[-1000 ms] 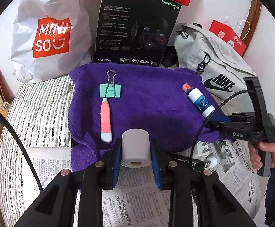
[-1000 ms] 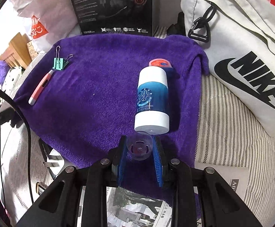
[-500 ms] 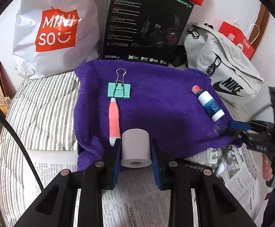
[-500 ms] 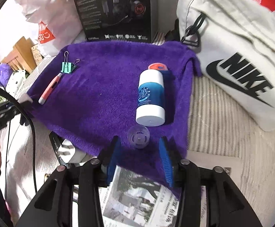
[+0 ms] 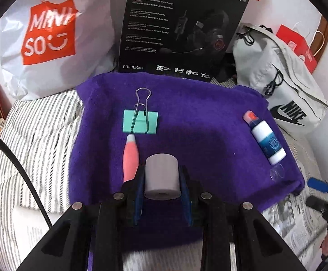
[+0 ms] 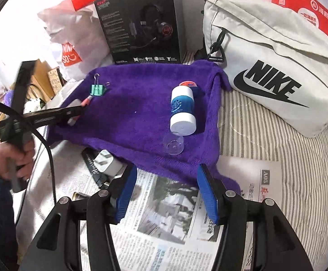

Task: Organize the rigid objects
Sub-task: 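Lower the tape roll beside the binder clip with the left gripper and release, then grasp the dark Grand Reserve bottle with the left gripper, then lift the bottle with the left gripper while the right gripper grasps the white USB light, then hold the bottle with the left gripper while the right lifts the USB light, then place the bottle by the tape roll with the left gripper while the right carries the light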

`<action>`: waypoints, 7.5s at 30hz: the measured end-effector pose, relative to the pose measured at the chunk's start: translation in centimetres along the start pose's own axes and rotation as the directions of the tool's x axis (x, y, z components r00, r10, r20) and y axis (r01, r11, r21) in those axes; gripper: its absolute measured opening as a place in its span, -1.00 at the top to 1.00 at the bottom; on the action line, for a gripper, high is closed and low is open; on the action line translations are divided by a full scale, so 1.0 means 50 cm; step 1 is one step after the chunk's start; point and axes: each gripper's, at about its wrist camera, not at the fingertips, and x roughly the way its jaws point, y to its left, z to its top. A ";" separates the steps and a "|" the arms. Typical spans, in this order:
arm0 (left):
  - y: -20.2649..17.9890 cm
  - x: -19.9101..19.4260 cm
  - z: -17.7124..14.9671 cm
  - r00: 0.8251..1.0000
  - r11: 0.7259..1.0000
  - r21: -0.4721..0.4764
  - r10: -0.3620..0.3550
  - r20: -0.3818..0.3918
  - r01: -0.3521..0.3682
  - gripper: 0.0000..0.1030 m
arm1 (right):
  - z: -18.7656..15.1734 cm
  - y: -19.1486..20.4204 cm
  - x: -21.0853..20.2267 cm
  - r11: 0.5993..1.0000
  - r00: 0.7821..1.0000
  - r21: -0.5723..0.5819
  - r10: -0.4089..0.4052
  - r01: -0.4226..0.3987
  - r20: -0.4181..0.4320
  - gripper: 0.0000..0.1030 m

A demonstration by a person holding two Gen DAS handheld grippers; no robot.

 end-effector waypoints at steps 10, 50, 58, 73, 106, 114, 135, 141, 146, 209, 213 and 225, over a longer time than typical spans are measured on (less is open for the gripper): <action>-0.011 0.059 0.041 0.999 0.999 0.011 0.042 -0.016 -0.042 0.47 | -0.030 -0.020 -0.015 1.000 1.000 0.031 0.003 -0.003 0.000 -0.08; -0.109 -0.133 -0.087 0.999 0.989 0.144 0.028 0.044 -0.034 0.08 | -0.095 0.025 -0.098 1.000 0.998 0.000 0.022 -0.022 0.052 -0.11; -0.181 -0.113 -0.190 0.998 0.959 0.277 -0.052 -0.038 0.060 0.08 | -0.112 0.029 -0.089 1.000 0.999 -0.005 0.007 -0.006 0.038 -0.11; -0.271 -0.072 -0.259 0.988 0.813 0.563 -0.105 -0.110 0.149 0.29 | -0.178 -0.087 -0.165 0.987 0.992 0.123 -0.114 0.107 0.052 -0.13; -0.057 -0.137 -0.268 0.996 0.982 0.179 0.067 -0.059 -0.055 0.50 | -0.095 0.093 0.028 0.989 0.998 -0.139 0.059 -0.059 0.001 -0.12; -0.050 -0.143 -0.273 0.998 0.987 0.154 0.047 -0.039 -0.041 0.50 | -0.074 0.118 0.098 0.971 0.999 -0.238 0.030 -0.026 0.011 0.31; -0.061 -0.150 -0.288 0.998 0.981 0.183 0.069 -0.007 -0.067 0.51 | -0.125 0.100 0.053 0.985 0.997 -0.157 -0.074 0.074 0.004 0.41; -0.065 -0.154 -0.306 0.995 0.976 0.197 0.085 0.059 -0.095 0.51 | -0.143 0.105 0.049 0.984 0.993 -0.146 -0.095 0.104 0.066 0.42; -0.060 -0.155 -0.304 0.995 0.978 0.190 0.074 0.063 -0.085 0.51 | -0.138 0.108 0.049 0.983 0.992 -0.148 -0.103 0.112 0.069 0.42; -0.043 -0.189 -0.225 1.000 0.992 0.126 0.008 0.015 -0.010 0.55 | -0.059 0.079 -0.019 0.994 0.998 -0.112 0.003 0.004 0.066 0.43; -0.041 -0.197 -0.196 0.999 0.992 0.129 0.001 0.033 -0.005 0.55 | -0.038 0.076 -0.017 0.994 0.997 -0.114 0.002 0.006 0.075 0.43; -0.044 -0.179 -0.114 0.999 0.989 0.145 -0.003 0.038 -0.003 0.55 | 0.021 0.051 -0.010 0.995 0.996 -0.102 -0.002 0.012 0.092 0.43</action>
